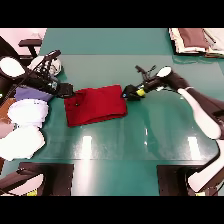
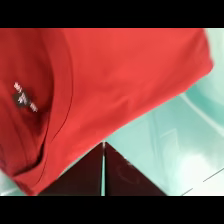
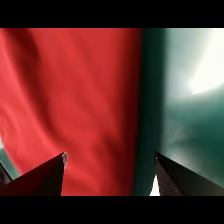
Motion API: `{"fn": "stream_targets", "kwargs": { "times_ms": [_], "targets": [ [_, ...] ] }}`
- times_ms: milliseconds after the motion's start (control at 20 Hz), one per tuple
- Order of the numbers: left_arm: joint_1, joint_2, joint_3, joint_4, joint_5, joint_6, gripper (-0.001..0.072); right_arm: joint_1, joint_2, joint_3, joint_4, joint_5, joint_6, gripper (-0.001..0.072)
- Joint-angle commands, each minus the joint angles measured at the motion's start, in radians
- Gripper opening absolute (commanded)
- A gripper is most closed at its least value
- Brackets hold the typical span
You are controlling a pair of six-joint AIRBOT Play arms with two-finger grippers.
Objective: Fold the shirts.
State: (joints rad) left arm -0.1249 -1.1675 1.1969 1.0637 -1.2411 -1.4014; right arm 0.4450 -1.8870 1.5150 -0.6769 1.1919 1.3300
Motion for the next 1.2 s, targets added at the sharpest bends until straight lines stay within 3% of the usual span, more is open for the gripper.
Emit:
{"fn": "stream_targets", "kwargs": {
  "times_ms": [0,50,100,150,200,300,400,650,850,1150],
  "targets": [
    [0.0,0.001,0.008,-0.025,0.02,0.004,0.0025,0.068,-0.16,0.138,0.062,0.018,0.04,0.0552],
    [0.0,0.001,0.008,-0.028,0.021,0.004,0.0025,0.077,-0.183,0.169,0.061,0.032,0.04,0.0465],
    [0.0,0.001,0.008,-0.038,0.025,0.004,0.0025,0.084,-0.196,0.199,0.059,0.043,0.039,0.0279],
    [-0.008,0.001,0.008,-0.044,0.033,0.005,0.0024,0.084,-0.198,0.226,0.054,0.046,0.038,0.0045],
    [-0.026,0.001,0.008,-0.043,0.042,0.005,0.0024,0.076,-0.194,0.257,0.053,0.054,0.038,0.0016],
    [-0.092,0.001,0.008,-0.036,0.067,0.006,0.0024,0.033,-0.141,0.294,0.015,0.057,0.038,0.0017],
    [-0.168,0.001,0.008,-0.031,0.1,0.006,0.0024,-0.049,-0.036,0.276,-0.117,0.045,0.051,0.0016],
    [-0.298,0.001,0.008,-0.032,0.208,0.003,0.0024,-0.417,0.301,0.042,-0.377,0.037,0.155,0.0016],
    [-0.312,0.001,0.008,-0.04,0.251,-0.016,0.0024,-0.795,0.515,-0.134,-0.486,0.02,0.209,0.0016],
    [-0.312,0.001,0.008,-0.04,0.272,-0.039,0.0025,-1.24,0.722,-0.385,-0.503,-0.069,0.241,0.0016]
  ]
}}
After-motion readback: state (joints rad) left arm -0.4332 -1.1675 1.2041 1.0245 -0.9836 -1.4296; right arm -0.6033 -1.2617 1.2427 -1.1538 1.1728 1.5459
